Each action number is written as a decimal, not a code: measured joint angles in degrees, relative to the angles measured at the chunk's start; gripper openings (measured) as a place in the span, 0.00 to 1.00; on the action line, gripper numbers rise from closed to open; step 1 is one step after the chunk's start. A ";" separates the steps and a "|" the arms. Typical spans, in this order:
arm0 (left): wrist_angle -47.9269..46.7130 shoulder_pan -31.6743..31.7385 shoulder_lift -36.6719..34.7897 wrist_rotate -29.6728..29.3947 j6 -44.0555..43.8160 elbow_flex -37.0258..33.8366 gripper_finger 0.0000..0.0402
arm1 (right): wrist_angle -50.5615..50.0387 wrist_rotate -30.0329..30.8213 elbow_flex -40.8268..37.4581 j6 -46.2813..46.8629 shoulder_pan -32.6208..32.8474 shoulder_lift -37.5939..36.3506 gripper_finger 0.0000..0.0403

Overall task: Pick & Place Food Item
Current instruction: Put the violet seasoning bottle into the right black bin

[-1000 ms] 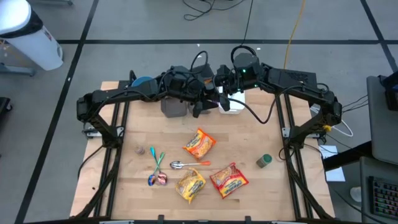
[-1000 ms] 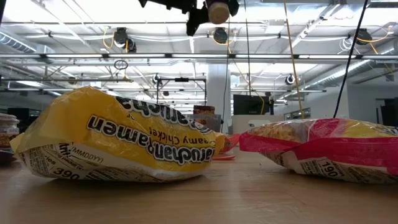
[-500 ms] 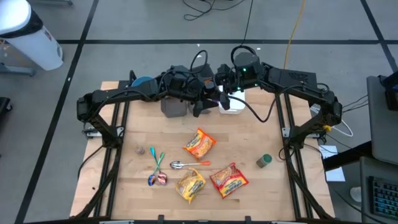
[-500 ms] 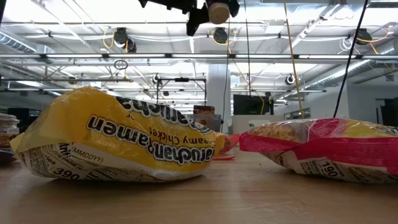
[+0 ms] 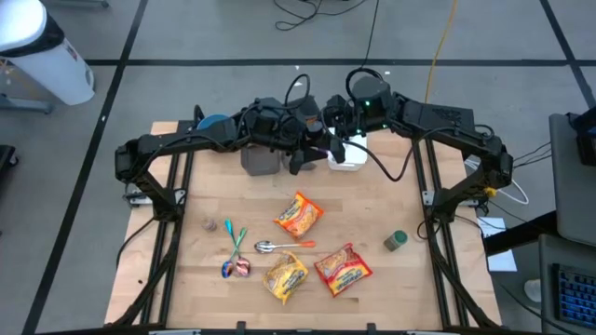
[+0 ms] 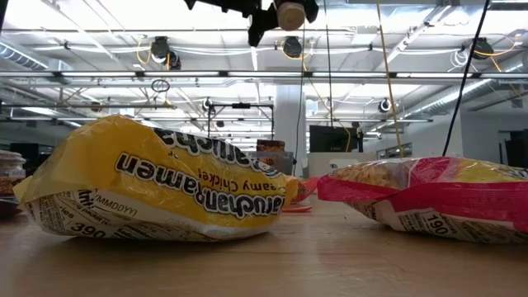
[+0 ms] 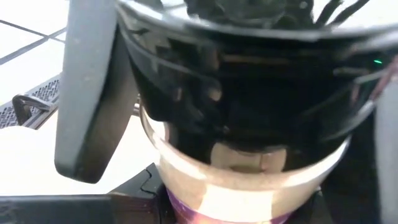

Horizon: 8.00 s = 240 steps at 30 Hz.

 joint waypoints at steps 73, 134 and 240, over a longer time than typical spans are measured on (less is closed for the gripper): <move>-20.06 2.34 -1.11 -1.58 11.80 7.19 0.45 | -7.32 -2.84 9.60 -3.43 -8.57 -1.65 0.70; -25.59 2.08 -1.07 -5.18 12.64 7.26 0.45 | -7.41 -5.95 9.57 -3.42 -3.10 5.90 0.88; -24.93 4.42 -8.07 -4.72 8.50 7.21 0.57 | -0.77 -5.99 4.72 0.64 -3.48 3.23 0.42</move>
